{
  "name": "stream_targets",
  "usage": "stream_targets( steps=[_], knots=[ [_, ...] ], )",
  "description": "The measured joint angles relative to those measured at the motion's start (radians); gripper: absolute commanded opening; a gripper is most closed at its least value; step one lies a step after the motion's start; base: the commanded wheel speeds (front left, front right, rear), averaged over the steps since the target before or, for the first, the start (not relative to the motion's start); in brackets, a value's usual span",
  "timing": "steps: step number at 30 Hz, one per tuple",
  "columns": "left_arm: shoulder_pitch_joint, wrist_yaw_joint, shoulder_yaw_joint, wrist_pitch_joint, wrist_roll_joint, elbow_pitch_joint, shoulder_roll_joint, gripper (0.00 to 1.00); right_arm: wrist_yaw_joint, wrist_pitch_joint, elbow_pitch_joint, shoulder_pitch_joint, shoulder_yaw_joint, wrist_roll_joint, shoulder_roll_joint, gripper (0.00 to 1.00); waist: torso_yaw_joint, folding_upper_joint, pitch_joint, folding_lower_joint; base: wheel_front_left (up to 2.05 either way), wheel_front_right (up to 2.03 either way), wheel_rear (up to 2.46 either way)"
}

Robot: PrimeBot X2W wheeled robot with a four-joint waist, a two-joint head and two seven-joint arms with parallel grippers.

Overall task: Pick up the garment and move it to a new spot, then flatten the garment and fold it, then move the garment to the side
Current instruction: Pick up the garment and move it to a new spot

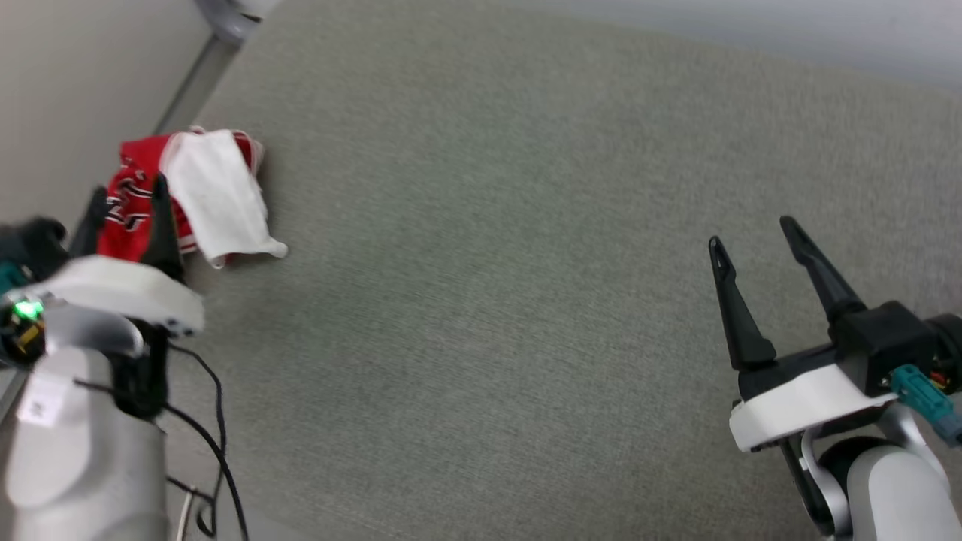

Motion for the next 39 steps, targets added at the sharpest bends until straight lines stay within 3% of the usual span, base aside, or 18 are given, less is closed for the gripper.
stream_targets(
  steps=[11,16,31,32,33,34,39],
  knots=[
    [-0.233,-0.015,-0.025,0.368,-0.146,0.187,0.226,1.00,0.000,-0.019,-0.013,-0.095,0.017,-0.015,-0.004,1.00,-0.098,0.0000,0.202,0.0001,0.00,0.00,0.00],
    [-0.277,-0.016,-0.020,0.470,-0.221,0.251,0.318,1.00,0.000,-0.026,-0.013,-0.130,0.024,-0.016,-0.008,1.00,-0.138,0.0000,0.275,0.0001,0.00,0.00,0.00],
    [-0.385,-0.017,0.022,0.676,-0.364,0.459,0.392,1.00,0.000,0.001,-0.060,-0.193,0.037,-0.021,-0.054,1.00,-0.173,0.0001,0.433,-0.0003,0.00,0.00,0.00],
    [-0.394,-0.017,0.018,0.688,-0.370,0.468,0.393,0.88,0.000,0.002,-0.062,-0.194,0.036,-0.021,-0.056,1.00,-0.170,0.0001,0.434,-0.0003,0.00,0.00,0.00],
    [-0.401,-0.017,0.012,0.689,-0.370,0.475,0.393,0.11,0.000,0.005,-0.065,-0.195,0.036,-0.021,-0.058,1.00,-0.167,0.0001,0.433,-0.0003,0.00,0.00,0.00],
    [-0.402,-0.017,0.004,0.685,-0.368,0.477,0.393,0.00,0.000,0.008,-0.066,-0.196,0.036,-0.021,-0.059,1.00,-0.164,0.0001,0.431,-0.0003,0.00,0.00,0.00],
    [-0.403,-0.017,-0.044,0.604,-0.329,0.509,0.391,0.00,0.000,0.008,-0.051,-0.196,0.037,-0.018,-0.063,1.00,-0.153,0.0000,0.395,-0.0001,0.00,0.00,0.00]
  ],
)
